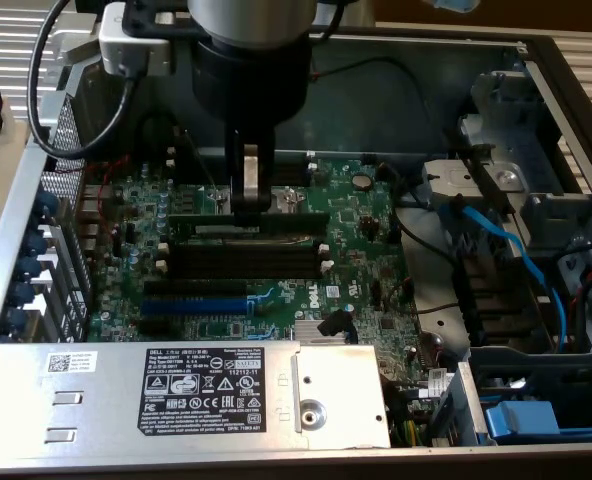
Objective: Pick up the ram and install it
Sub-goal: 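Insert the ram into the slot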
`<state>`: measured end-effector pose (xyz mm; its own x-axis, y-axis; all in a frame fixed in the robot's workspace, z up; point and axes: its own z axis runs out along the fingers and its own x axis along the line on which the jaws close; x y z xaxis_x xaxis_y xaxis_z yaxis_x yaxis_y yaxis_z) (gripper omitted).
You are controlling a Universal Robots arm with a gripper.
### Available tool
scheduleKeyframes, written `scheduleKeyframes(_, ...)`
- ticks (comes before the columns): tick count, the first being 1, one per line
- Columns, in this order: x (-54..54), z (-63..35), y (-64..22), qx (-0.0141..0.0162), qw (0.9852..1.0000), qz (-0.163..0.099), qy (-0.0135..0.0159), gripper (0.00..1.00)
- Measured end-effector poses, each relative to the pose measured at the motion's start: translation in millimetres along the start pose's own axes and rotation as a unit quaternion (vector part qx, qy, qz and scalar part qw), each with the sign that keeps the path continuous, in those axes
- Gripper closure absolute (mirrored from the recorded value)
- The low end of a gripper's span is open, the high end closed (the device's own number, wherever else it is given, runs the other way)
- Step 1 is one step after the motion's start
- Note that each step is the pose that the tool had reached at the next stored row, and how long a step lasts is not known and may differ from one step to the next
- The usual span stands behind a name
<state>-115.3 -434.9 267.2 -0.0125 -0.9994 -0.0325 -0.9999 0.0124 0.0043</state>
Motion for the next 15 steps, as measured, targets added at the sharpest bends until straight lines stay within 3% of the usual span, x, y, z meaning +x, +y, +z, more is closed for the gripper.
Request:
scheduleKeyframes(4, 0.2, 5.3, 0.0, -0.0019, 1.0000, 0.000, 0.0002, 0.88)
scheduleKeyframes(8, 0.4, 10.5, -0.1, -0.0058, 1.0000, 0.000, 0.0002, 0.88)
scheduleKeyframes(15, 2.6, 12.8, -2.2, -0.0160, 0.9999, -0.002, 0.0004, 0.88)
